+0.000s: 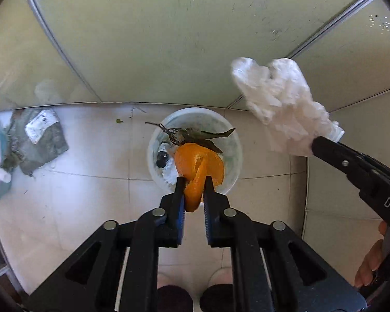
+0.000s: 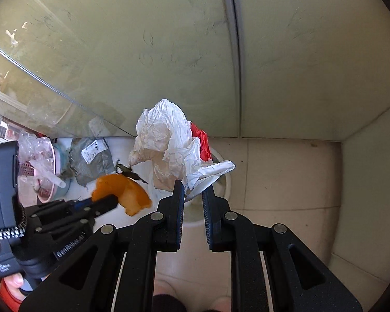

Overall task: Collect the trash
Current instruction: 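Open the left tool over the bin while the right tool releases the tissue, then raise both tools back above the counter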

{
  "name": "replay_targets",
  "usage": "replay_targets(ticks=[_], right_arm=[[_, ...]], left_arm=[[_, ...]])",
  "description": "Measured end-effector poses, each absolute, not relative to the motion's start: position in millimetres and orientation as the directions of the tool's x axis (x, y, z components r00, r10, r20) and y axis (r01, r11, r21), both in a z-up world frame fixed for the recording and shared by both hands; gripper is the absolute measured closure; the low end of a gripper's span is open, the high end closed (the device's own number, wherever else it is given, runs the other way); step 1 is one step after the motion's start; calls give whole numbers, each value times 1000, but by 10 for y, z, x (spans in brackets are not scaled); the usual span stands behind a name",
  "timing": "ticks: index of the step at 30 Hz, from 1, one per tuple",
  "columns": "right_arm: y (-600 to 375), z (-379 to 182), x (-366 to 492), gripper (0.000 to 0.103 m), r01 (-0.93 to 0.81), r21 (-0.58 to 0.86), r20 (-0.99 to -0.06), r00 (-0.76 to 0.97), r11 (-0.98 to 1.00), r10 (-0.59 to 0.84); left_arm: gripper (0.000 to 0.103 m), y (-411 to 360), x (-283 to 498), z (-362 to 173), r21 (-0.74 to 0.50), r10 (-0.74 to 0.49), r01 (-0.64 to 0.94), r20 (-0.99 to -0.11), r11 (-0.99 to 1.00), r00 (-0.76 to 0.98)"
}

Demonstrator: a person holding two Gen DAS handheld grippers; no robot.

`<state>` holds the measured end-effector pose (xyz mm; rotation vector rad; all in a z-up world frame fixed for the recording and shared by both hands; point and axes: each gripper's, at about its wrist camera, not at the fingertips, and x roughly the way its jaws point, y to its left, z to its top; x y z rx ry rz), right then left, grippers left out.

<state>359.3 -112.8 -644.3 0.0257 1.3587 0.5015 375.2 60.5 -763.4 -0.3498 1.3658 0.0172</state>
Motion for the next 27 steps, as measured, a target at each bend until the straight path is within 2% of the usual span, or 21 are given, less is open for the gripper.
replay_targets(ticks=[2, 5, 6, 10, 13, 19, 27], right_arm=[[-1063, -6547, 3611, 86, -342, 319, -921, 107, 884, 374], [-1007, -6674, 3642, 72, -344, 314, -929, 81, 885, 361], [-1003, -6696, 3638, 69, -344, 304, -934, 78, 889, 349], [-1011, -6654, 3610, 69, -347, 299, -938, 61, 889, 340], [-1098, -6485, 3619, 69, -340, 298, -940, 55, 892, 335], [-1305, -5675, 3582, 69, -336, 294, -941, 60, 895, 332], [-1348, -4204, 3387, 69, -338, 291, -931, 118, 895, 347]], left_arm=[[78, 616, 3771, -7718, -231, -184, -210, -957, 950, 223], [62, 626, 3757, -7788, -210, -161, -202, -959, 957, 235], [61, 613, 3753, -7806, -202, -154, -200, -960, 959, 233], [61, 590, 3740, -7750, -181, -139, -192, -967, 965, 211], [61, 594, 3694, -7510, -156, -118, -178, -971, 972, 207], [61, 646, 3514, -6613, -151, -112, -168, -969, 974, 222], [61, 675, 3228, -4968, -169, -114, -157, -944, 973, 309]])
